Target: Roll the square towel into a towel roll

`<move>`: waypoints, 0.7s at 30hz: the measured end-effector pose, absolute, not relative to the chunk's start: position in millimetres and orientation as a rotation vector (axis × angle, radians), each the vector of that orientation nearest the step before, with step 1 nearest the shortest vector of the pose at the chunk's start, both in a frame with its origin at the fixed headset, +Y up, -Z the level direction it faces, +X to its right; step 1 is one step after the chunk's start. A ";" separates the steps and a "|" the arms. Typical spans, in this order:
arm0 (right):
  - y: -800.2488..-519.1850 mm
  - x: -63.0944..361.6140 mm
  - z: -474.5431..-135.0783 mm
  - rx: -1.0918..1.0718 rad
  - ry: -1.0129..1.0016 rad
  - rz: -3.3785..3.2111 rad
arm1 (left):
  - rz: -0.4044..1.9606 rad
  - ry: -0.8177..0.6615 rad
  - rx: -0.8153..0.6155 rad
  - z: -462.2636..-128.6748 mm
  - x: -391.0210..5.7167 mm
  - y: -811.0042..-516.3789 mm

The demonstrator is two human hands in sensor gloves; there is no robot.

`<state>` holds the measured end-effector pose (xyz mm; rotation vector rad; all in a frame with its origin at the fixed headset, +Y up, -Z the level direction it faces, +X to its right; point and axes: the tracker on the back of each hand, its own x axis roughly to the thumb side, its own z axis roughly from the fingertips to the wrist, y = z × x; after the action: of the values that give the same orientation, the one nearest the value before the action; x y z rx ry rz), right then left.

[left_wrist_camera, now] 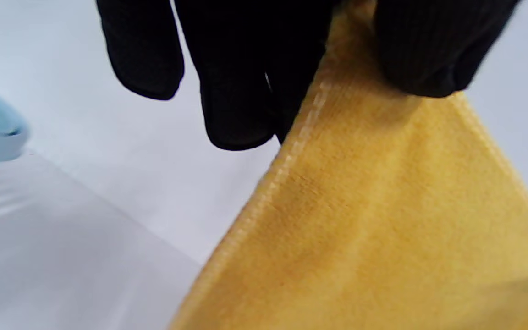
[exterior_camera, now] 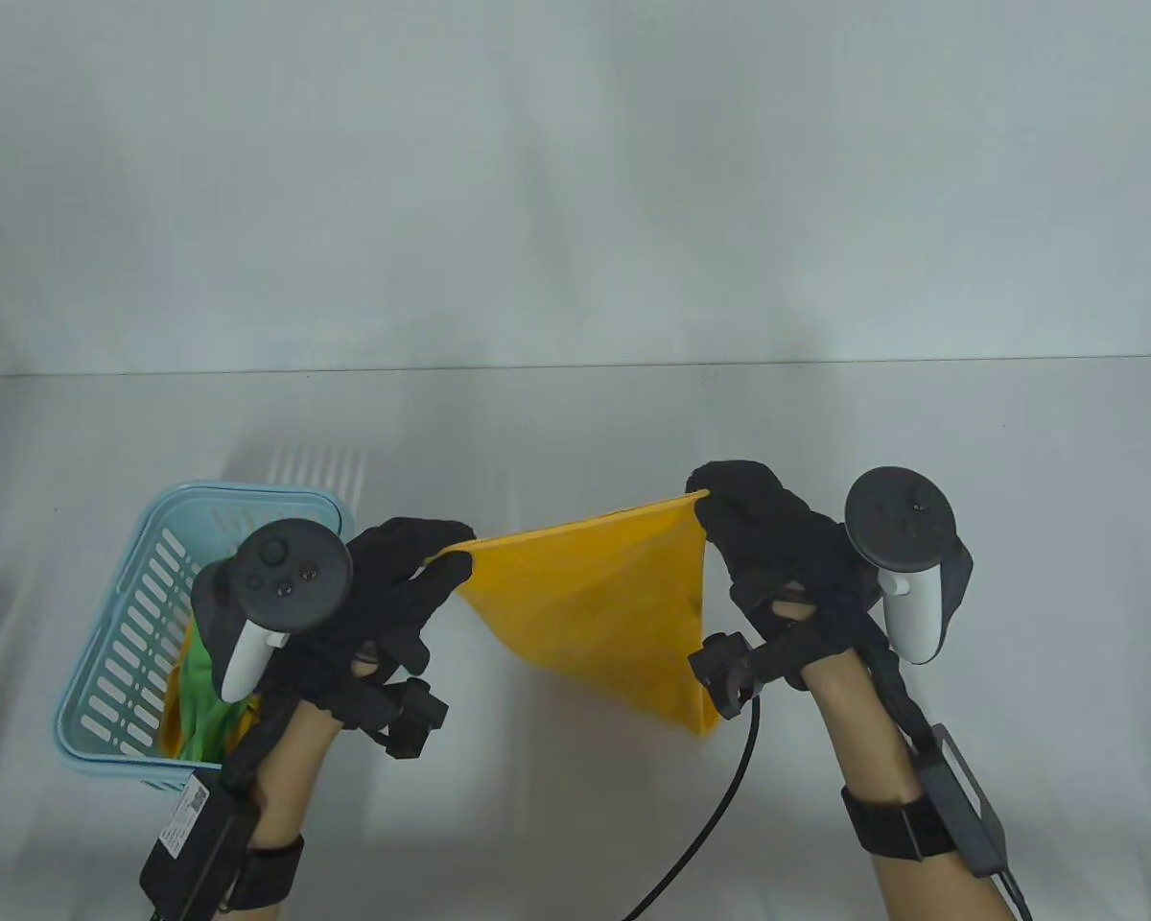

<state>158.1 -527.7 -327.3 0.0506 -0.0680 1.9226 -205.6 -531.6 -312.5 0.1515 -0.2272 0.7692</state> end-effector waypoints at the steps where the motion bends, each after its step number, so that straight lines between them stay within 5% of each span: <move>1: -519.9 159.9 -324.6 0.055 -0.072 1.908 | 0.777 -0.233 0.159 -313.2 -205.1 -522.7; 21: -459.7 174.5 -294.4 0.112 -0.137 1.866 | 0.874 -0.377 0.223 -289.5 -197.3 -453.8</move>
<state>174.5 -459.7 -294.4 0.1121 -0.1366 1.8660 -197.3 -453.8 -289.5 0.2226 -0.3770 0.8741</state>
